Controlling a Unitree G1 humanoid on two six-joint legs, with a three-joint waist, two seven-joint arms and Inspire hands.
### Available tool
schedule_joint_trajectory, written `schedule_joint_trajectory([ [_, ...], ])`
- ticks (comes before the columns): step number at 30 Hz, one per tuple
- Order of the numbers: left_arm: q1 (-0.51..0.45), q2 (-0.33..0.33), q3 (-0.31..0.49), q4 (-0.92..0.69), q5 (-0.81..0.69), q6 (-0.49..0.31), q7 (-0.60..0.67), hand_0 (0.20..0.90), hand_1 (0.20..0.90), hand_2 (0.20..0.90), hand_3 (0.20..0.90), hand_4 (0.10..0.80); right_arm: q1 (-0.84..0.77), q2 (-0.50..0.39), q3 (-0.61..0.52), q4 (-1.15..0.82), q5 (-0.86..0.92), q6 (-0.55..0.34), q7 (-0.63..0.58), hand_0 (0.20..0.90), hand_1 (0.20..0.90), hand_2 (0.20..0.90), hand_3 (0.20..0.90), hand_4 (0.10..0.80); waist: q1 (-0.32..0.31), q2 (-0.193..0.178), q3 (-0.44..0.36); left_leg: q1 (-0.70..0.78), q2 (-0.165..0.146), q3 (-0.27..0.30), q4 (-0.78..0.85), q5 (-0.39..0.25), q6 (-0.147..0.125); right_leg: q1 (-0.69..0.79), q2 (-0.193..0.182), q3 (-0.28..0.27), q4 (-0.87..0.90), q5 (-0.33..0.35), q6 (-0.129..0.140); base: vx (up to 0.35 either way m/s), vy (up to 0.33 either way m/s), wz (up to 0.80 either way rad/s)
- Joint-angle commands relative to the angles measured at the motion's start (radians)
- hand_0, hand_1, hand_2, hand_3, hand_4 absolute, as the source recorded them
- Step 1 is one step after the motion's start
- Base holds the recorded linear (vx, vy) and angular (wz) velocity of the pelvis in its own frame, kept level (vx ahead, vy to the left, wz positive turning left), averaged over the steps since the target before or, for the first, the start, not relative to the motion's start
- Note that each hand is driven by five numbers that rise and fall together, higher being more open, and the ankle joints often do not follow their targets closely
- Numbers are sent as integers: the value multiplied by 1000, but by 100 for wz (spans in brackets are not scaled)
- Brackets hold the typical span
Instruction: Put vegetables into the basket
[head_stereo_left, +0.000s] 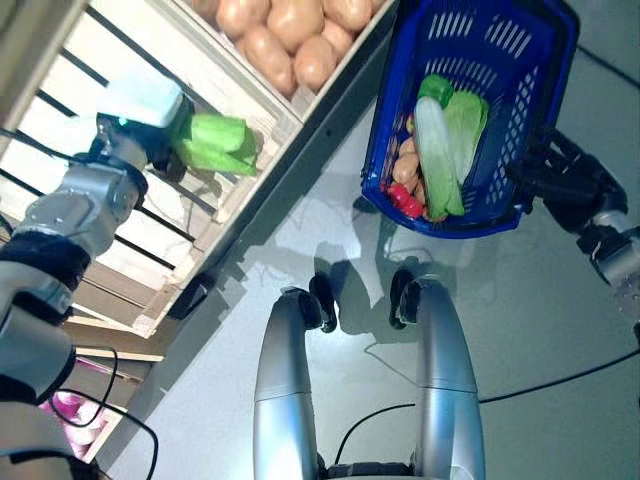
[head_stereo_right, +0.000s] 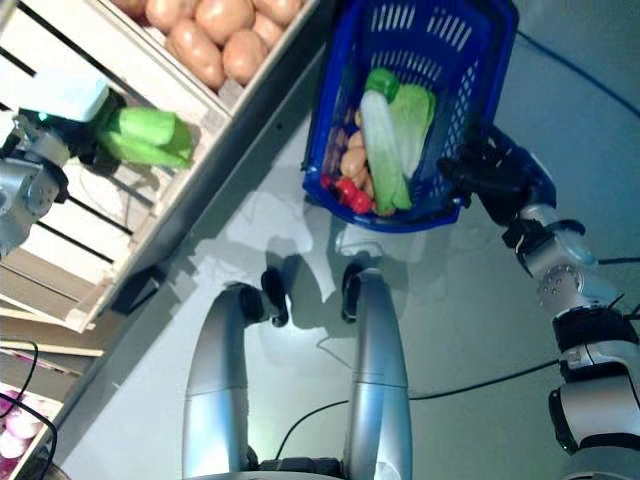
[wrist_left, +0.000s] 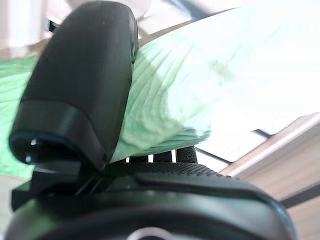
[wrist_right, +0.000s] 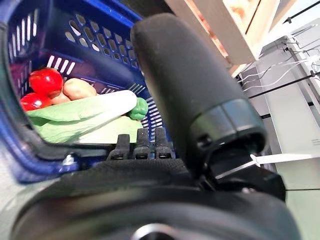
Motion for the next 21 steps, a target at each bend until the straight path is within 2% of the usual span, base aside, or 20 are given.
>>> schedule_joint_trajectory([
  [1, -42, 89, 179, 58, -117, -3, 53, 300, 300, 300, 300, 400, -13, 41, -122, -53, -18, -63, -1, 900, 900, 900, 900, 800, -25, -35, -4, 206, -5, 53, -150, -27, 5, 209, 13, -7, -185, 73, -23, 0, 0, 0],
  [3, 25, 79, 245, 49, -178, -38, 49, 300, 300, 300, 300, 400, 28, 74, -141, -73, -21, -60, -8, 900, 900, 900, 900, 800, -23, -42, -7, 286, -14, 51, -189, -20, 4, 295, 15, -14, -227, 74, -23, 44, -33, 2],
  [9, 210, 19, 425, 8, -346, -102, -11, 300, 300, 300, 300, 400, 126, 167, -170, -139, -66, -44, -18, 900, 900, 900, 900, 800, -13, -56, -88, 423, -39, 39, -277, -16, 8, 445, 14, -29, -318, 60, -30, 76, -34, 6],
  [13, 358, -47, 571, -45, -517, -147, -43, 300, 300, 300, 300, 400, 193, 248, -175, -194, -132, -34, -5, 900, 900, 900, 900, 800, -6, -63, -145, 535, -54, 25, -351, -11, 11, 569, 21, -37, -401, 54, -36, 70, -37, 8],
  [14, 407, -80, 617, -60, -587, -154, -69, 300, 300, 300, 300, 400, 211, 274, -174, -210, -165, -26, 10, 900, 900, 900, 900, 800, 0, -66, -163, 600, -62, 20, -404, -5, 10, 640, 26, -44, -459, 58, -35, 46, -35, 0],
  [17, 455, -121, 665, -74, -701, -161, -95, 300, 300, 300, 300, 400, 221, 301, -162, -226, -221, -34, 25, 900, 900, 900, 900, 800, 5, -70, -183, 652, -72, 14, -445, 1, 10, 696, 26, -54, -501, 59, -34, 24, -40, 4],
  [21, 589, -259, 761, -137, -901, -195, -176, 300, 300, 300, 300, 400, 272, 360, -128, -297, -356, -66, 61, 900, 900, 900, 900, 800, 19, -85, -256, 805, -93, 9, -601, 49, 4, 842, 32, -72, -629, 81, -23, 100, -78, 4],
])
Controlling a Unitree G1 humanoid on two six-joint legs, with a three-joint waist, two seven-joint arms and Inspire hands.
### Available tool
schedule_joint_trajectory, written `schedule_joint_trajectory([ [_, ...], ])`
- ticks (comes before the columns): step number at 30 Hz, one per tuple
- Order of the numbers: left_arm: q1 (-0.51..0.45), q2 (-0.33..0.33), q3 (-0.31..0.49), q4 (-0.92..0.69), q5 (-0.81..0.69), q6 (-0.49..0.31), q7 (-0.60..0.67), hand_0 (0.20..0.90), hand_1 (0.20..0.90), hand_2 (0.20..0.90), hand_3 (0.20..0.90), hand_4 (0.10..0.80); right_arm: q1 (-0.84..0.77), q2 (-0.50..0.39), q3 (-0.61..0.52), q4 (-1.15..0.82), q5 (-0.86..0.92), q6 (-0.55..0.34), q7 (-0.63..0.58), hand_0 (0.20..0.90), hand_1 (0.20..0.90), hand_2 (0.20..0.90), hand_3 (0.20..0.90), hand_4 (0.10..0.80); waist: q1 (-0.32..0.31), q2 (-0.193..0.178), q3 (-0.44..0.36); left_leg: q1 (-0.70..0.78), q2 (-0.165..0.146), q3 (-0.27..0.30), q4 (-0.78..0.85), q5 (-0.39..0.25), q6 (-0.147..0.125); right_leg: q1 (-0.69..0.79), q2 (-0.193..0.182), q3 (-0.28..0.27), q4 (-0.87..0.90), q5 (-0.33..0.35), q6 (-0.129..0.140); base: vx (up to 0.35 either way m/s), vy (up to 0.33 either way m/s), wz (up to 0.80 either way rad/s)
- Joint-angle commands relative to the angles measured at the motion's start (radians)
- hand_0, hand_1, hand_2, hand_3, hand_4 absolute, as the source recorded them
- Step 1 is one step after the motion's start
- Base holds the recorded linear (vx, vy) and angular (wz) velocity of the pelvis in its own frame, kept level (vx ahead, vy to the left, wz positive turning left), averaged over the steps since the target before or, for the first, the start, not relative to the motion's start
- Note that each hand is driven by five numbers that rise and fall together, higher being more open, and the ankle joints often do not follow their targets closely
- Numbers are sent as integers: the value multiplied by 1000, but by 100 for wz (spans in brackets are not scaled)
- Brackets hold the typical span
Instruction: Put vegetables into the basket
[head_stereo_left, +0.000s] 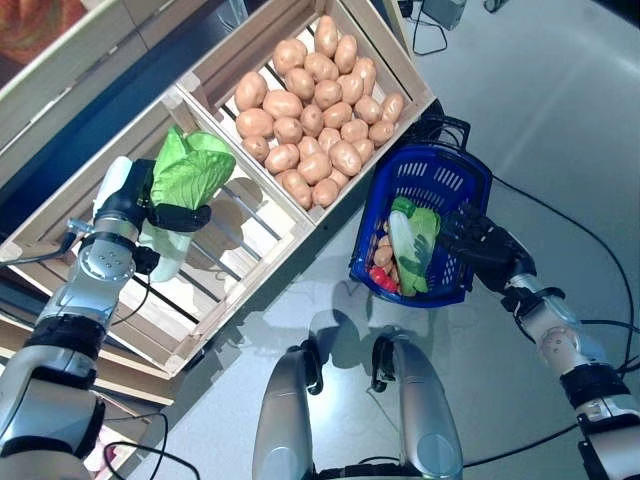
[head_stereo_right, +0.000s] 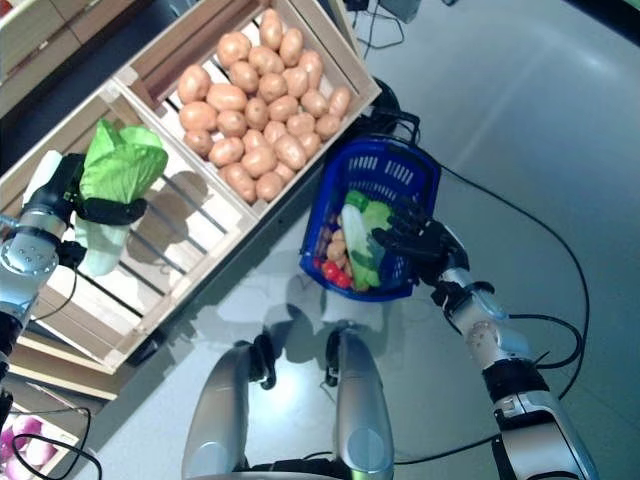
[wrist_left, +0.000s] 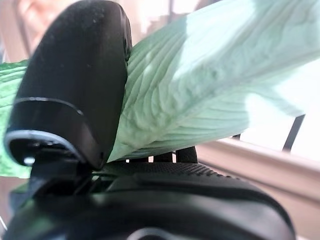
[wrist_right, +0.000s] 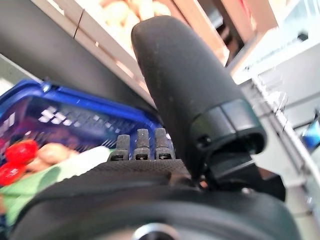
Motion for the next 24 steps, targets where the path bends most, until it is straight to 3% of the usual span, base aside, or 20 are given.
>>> schedule_joint_trajectory([
  [1, 99, -40, 101, -116, -182, -105, -50, 300, 300, 300, 300, 400, 51, 44, -33, -125, -85, -79, 86, 900, 900, 900, 900, 800, 16, 0, -240, 178, -53, 25, -200, 5, 59, 213, 23, -7, -278, 83, -42, 131, -85, 2],
  [3, 155, -111, 134, -152, -254, -114, -104, 300, 300, 300, 300, 400, 93, 66, -27, -152, -132, -65, 134, 900, 900, 900, 900, 800, 19, -4, -281, 248, -56, 25, -278, 28, 55, 286, 35, -13, -364, 102, -34, 133, -87, 2],
  [9, 242, -264, 154, -266, -278, -131, -146, 300, 300, 300, 300, 400, 153, 100, -1, -219, -244, -25, 178, 900, 900, 900, 900, 800, 25, -16, -365, 413, -68, 14, -495, 94, 43, 452, 72, -9, -583, 168, -12, 84, -90, 3],
  [18, 251, -316, 167, -383, -337, -219, -137, 300, 300, 300, 300, 400, 157, 77, 35, -297, -292, 52, 222, 900, 900, 900, 900, 800, 30, -20, -420, 541, -64, -9, -780, 215, 21, 566, 100, -7, -832, 294, 12, 5, -85, 2],
  [24, 220, -330, 134, -475, -277, -222, -114, 300, 300, 300, 300, 400, 124, 45, 62, -358, -276, 130, 266, 900, 900, 900, 900, 800, 33, -26, -419, 527, -62, -27, -805, 226, 9, 576, 107, -27, -883, 320, 17, -39, -68, 6],
])
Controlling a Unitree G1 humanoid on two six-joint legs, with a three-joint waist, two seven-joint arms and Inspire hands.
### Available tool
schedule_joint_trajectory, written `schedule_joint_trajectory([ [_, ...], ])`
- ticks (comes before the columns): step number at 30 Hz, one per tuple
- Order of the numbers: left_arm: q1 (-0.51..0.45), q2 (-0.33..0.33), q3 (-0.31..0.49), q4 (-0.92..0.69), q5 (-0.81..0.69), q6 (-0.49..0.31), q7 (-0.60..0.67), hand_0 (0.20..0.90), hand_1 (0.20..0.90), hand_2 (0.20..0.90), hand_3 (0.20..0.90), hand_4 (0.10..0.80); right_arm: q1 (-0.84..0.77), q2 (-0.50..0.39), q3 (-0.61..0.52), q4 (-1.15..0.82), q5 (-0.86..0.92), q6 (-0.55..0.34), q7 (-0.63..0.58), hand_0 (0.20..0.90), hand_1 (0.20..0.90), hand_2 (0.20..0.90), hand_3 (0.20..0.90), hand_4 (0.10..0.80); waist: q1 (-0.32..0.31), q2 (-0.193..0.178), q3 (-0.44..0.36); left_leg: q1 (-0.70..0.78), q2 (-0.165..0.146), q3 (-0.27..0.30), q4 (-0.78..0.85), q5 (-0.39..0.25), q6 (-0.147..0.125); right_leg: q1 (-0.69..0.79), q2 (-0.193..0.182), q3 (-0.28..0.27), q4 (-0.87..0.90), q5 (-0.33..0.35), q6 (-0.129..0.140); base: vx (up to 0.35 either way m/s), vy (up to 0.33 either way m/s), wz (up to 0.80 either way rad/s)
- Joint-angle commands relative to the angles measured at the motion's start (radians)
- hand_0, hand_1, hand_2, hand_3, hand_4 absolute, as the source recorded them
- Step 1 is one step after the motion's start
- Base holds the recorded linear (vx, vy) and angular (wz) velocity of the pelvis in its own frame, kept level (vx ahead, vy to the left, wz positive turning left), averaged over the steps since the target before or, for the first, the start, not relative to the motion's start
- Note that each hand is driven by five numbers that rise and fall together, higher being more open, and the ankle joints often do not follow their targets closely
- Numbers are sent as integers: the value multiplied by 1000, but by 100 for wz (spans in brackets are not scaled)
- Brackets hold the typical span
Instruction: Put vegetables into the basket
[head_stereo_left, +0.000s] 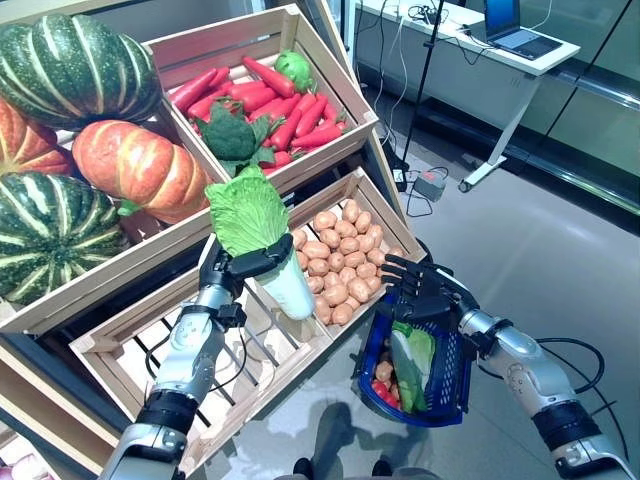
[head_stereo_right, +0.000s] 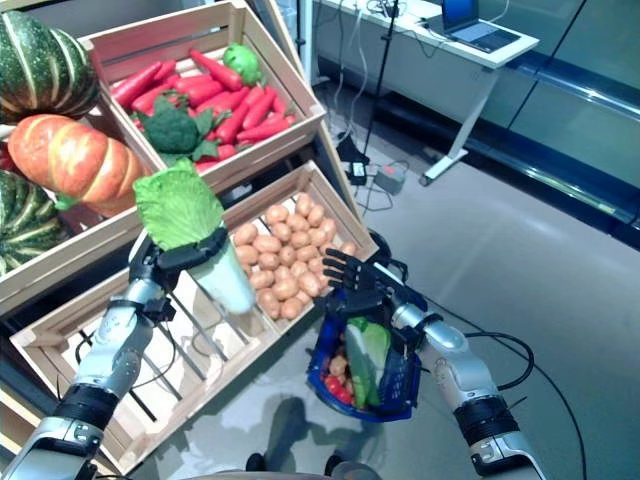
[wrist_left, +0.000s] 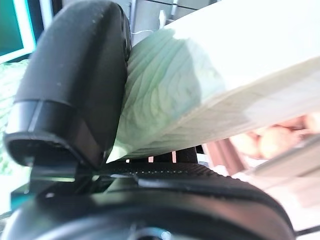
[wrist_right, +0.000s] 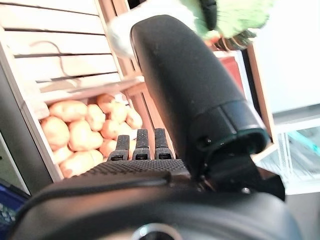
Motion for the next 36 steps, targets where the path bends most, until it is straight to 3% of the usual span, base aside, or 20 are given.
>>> schedule_joint_trajectory([
  [1, -90, 19, 27, -83, 15, -153, 11, 300, 300, 300, 300, 400, -56, -36, 12, -82, 41, -12, 91, 900, 900, 900, 900, 800, 0, -13, -95, -29, -22, -27, 0, -40, 4, -21, 7, -1, 2, 12, -48, 5, -41, 10],
  [7, -78, 8, -8, -106, 50, -152, -22, 300, 300, 300, 300, 400, -42, 10, 29, -119, 183, 85, 143, 900, 900, 900, 900, 800, -4, -14, -103, -2, -19, -12, 0, -51, 9, 0, 12, 6, 2, 5, -53, 40, -30, 3],
  [16, -67, -18, -75, -154, 92, -136, -48, 300, 300, 300, 300, 400, -28, 59, 55, -150, 185, 77, 93, 900, 900, 900, 900, 800, 1, -14, -100, 19, -17, -12, 0, -60, 13, 17, 17, 16, 2, -1, -53, 26, -6, 1],
  [22, -34, -38, -136, -211, 112, -114, -108, 300, 300, 300, 300, 400, -25, 44, 72, -181, 144, 100, 88, 900, 900, 900, 900, 800, 7, -22, -99, 28, -16, -14, 0, -65, 16, 23, 19, 27, 2, -1, -51, 31, -1, -1],
  [36, -40, -69, -217, -262, 107, -107, -123, 300, 300, 300, 300, 400, -82, 69, 138, -90, 103, 126, -4, 900, 900, 900, 900, 800, 26, -28, -94, 37, -17, -15, 0, -68, 17, 30, 15, 21, 2, 1, -49, 0, 0, 0],
])
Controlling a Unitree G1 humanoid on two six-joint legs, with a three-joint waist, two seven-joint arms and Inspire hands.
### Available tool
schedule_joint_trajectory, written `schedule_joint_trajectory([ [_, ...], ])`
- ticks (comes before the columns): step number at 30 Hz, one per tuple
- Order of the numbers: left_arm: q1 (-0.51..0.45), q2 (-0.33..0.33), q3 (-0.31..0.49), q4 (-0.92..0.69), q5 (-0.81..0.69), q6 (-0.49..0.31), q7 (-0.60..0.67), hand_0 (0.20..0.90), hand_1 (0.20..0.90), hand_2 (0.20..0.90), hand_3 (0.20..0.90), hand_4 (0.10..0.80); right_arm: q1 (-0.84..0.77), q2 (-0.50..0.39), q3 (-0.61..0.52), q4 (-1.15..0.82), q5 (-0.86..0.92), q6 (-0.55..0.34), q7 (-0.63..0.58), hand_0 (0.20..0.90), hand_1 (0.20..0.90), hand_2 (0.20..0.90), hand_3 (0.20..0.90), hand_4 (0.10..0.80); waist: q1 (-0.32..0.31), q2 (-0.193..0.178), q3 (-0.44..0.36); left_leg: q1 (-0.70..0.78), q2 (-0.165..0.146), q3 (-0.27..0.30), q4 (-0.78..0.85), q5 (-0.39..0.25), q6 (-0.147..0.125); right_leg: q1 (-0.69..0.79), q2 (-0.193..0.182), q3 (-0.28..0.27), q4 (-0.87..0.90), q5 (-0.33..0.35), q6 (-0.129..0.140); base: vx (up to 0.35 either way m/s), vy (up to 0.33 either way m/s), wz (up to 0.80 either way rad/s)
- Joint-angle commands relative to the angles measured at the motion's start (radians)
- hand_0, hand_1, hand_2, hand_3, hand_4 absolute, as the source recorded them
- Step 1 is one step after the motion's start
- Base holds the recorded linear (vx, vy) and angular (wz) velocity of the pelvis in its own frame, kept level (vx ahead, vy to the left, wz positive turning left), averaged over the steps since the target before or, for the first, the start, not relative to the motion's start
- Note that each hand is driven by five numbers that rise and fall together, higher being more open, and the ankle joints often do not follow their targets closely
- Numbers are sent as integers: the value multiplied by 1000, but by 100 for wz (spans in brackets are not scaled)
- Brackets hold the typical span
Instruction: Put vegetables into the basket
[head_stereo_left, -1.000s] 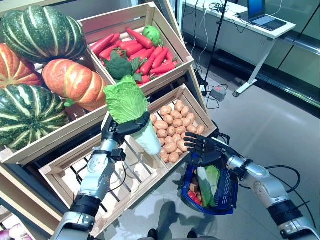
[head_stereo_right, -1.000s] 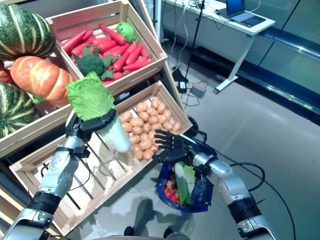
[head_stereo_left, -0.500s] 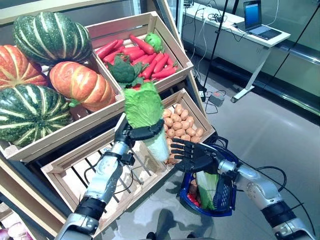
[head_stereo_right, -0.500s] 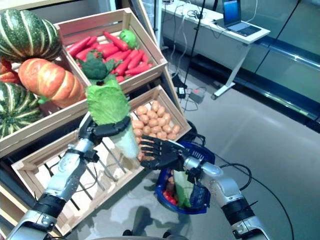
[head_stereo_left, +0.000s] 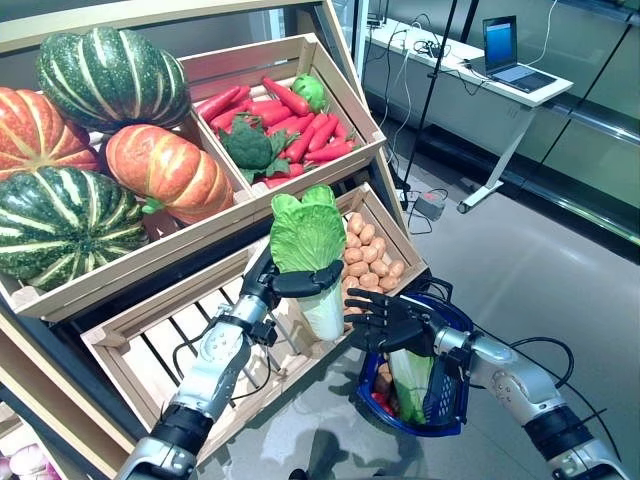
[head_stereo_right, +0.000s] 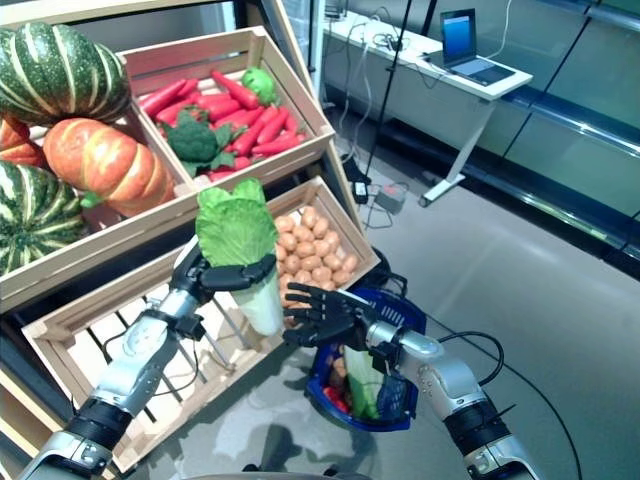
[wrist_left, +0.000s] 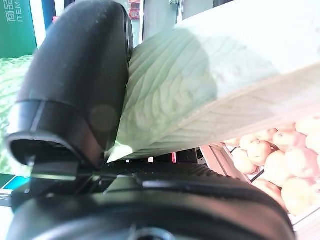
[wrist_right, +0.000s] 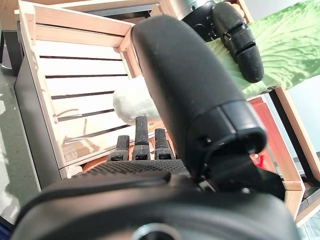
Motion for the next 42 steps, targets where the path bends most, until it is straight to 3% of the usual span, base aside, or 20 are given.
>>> schedule_joint_trajectory([
  [1, -109, -58, -65, -134, -12, -110, -64, 300, 300, 300, 300, 400, -107, 60, 27, 9, 19, -57, -14, 900, 900, 900, 900, 800, 10, 6, -73, 12, -11, 2, 1, -84, 14, 3, 19, 13, 2, -11, -53, 0, 0, 0],
  [5, -112, -67, -79, -137, 1, -110, -39, 300, 300, 300, 300, 400, -130, 77, 41, 40, -44, -101, -116, 900, 900, 900, 900, 800, 11, 10, -73, 17, -12, 0, 1, -85, 15, 7, 19, 15, 2, -11, -54, 0, 0, 0],
  [15, -110, -70, -65, -140, -2, -96, -22, 300, 300, 300, 300, 400, -140, 74, 44, 47, -168, -105, -150, 900, 900, 900, 900, 800, 12, 12, -71, 19, -14, -7, 1, -86, 16, 8, 16, 19, 2, -10, -52, 0, 0, 0],
  [30, -121, -31, -23, -146, 10, -76, -8, 300, 300, 300, 300, 400, -154, -116, -47, 14, -327, -81, -87, 900, 900, 900, 900, 800, -9, -2, -66, 13, -11, 7, 1, -85, 18, -5, 19, 37, 2, 2, -47, -22, 1, -1],
  [37, -136, -42, -25, -134, 14, -77, 11, 300, 300, 300, 300, 400, -162, -123, -58, 2, -277, -75, -62, 900, 900, 900, 900, 800, -16, -4, -66, 9, -9, 12, 1, -82, 18, -11, 19, 45, 2, 4, -45, -21, 3, -3],
  [42, -137, -60, -30, -132, 20, -80, 5, 300, 300, 300, 300, 400, -141, -52, -51, 25, -147, -73, -45, 900, 900, 900, 900, 800, -8, -2, -64, 10, -9, 5, 1, -84, 18, -7, 17, 37, 2, -1, -47, 0, 0, 0],
])
